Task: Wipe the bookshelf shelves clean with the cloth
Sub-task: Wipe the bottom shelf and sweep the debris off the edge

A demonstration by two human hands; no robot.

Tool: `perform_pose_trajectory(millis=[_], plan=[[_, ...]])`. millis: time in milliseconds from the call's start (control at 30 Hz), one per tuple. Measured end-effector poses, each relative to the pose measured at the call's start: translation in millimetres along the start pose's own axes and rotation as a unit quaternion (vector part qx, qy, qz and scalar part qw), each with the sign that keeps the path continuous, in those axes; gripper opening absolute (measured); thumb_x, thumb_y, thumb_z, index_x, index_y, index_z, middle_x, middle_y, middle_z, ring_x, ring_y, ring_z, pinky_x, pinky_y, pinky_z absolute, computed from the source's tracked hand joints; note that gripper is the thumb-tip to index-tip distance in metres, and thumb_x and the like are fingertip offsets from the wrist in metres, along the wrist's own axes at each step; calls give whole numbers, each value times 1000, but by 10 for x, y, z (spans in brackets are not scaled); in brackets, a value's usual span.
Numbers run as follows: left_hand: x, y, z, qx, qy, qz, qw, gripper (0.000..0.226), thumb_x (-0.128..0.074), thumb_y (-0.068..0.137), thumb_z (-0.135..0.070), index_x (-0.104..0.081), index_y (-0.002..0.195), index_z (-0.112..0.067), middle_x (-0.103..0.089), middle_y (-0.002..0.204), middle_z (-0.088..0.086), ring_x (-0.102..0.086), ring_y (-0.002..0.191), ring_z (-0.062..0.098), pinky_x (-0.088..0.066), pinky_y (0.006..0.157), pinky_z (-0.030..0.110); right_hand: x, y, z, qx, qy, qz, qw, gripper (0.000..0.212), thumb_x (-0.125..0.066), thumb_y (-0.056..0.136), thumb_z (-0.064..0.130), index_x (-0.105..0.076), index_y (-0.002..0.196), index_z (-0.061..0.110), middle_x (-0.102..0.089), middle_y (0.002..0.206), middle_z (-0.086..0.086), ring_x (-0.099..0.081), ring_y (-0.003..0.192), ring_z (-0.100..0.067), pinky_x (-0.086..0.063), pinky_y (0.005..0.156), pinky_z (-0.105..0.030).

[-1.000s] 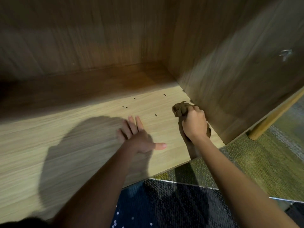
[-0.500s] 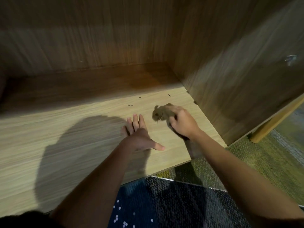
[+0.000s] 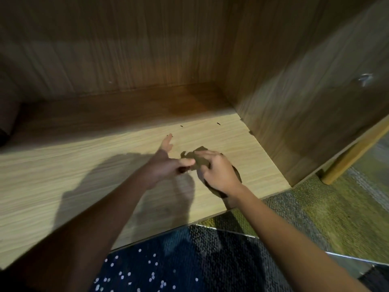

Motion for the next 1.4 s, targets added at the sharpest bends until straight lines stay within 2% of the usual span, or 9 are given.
perform_pose_trajectory(millis=[67, 133, 300, 500, 633, 800, 1000, 1233, 1400], plan=[[228, 21, 22, -18, 58, -59, 996, 103, -81, 66, -25, -18, 147, -29, -26, 151, 4, -24, 140, 25, -27, 112, 41, 171, 93, -71, -118, 197, -43, 972, 25, -46, 84, -1, -67, 89, 13, -65, 75, -2, -60, 78, -23, -46, 61, -24], [289, 21, 13, -6, 147, -106, 983, 101, -79, 68, -32, -17, 147, -25, -24, 151, 5, -20, 139, 27, -25, 113, 42, 302, 206, -123, -167, 240, -141, 946, 24, -44, 84, -2, -65, 84, 10, -62, 74, -5, -58, 78, -24, -43, 62, -26], [406, 154, 110, 60, 193, -149, 968, 118, -81, 62, -47, -6, 149, -19, -10, 156, 9, -5, 143, 27, -12, 116, 40, 400, 325, -295, -178, -21, -251, 951, 25, -46, 89, 7, -61, 110, 5, -55, 115, -10, -48, 111, -26, -41, 96, -34], [483, 324, 216, 96, 204, -85, 971, 143, -74, 38, -65, 1, 150, -18, 13, 157, 2, 20, 142, 25, 11, 115, 49, 549, 659, -463, -230, -104, -316, 915, 24, -47, 90, 12, -60, 109, 5, -50, 122, -11, -42, 114, -28, -35, 99, -35], [402, 371, 237, 108, 245, -49, 962, 142, -77, 51, -65, 15, 147, -16, 29, 152, 2, 32, 138, 26, 20, 110, 52, 508, 953, -354, -199, -127, -269, 934, 32, -46, 90, 23, -62, 106, 1, -54, 119, -14, -47, 112, -30, -37, 97, -38], [404, 402, 269, 128, 284, -41, 949, 147, -76, 50, -65, 23, 144, -13, 33, 151, 4, 33, 137, 27, 16, 111, 55, -99, 1003, 102, -14, -151, -76, 985, 40, -42, 91, 26, -56, 120, 3, -45, 137, -10, -35, 128, -25, -28, 105, -31], [397, 397, 262, 126, 273, -34, 953, 145, -77, 51, -63, 23, 144, -12, 35, 150, 5, 35, 135, 28, 19, 109, 55, 127, 1201, -47, -88, -280, -137, 946, 36, -38, 92, 29, -55, 118, 9, -48, 128, -11, -36, 120, -29, -24, 104, -41], [439, 392, 229, 117, 274, -37, 954, 132, -80, 64, -42, 20, 146, -16, 31, 151, 4, 32, 137, 29, 18, 111, 53, -544, 729, 556, 208, -120, 51, 969, 49, -38, 78, 20, -59, 121, 16, -56, 130, -1, -46, 120, -22, -30, 103, -31], [434, 373, 238, 114, 253, -3, 961, 135, -81, 59, -46, 18, 146, -15, 34, 150, 4, 35, 135, 29, 20, 108, 53, -117, 1051, 180, 42, -205, -71, 975, 36, -42, 90, 17, -57, 121, 11, -52, 132, -4, -41, 124, -24, -30, 104, -33]])
Point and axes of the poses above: each hand's wrist, its own y-axis towards the middle knuckle, its own x-axis out of the back of the hand, z = x × y, the point moved 7 cm from there along y, towards the middle knuckle
